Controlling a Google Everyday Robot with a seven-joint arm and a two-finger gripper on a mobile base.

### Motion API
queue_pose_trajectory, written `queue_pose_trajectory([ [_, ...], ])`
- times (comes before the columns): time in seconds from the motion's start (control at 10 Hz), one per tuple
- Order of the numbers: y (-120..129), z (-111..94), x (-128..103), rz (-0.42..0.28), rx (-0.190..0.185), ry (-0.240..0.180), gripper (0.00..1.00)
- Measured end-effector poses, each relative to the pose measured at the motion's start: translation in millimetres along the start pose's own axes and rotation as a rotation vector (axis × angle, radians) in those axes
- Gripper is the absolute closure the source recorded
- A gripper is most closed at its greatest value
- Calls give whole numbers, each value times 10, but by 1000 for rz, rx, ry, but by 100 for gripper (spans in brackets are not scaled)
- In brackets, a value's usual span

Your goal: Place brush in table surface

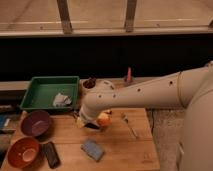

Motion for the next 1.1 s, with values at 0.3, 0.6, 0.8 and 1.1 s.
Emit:
queue_pose_trajectory([
  [0.3, 141, 140, 71, -13, -48, 1, 100],
  [0.6, 327, 417, 99, -40, -122, 15, 100],
  [0.8, 400, 580, 60, -50, -173, 28, 100],
  [1.1, 560, 735, -101, -88, -220, 45, 82],
])
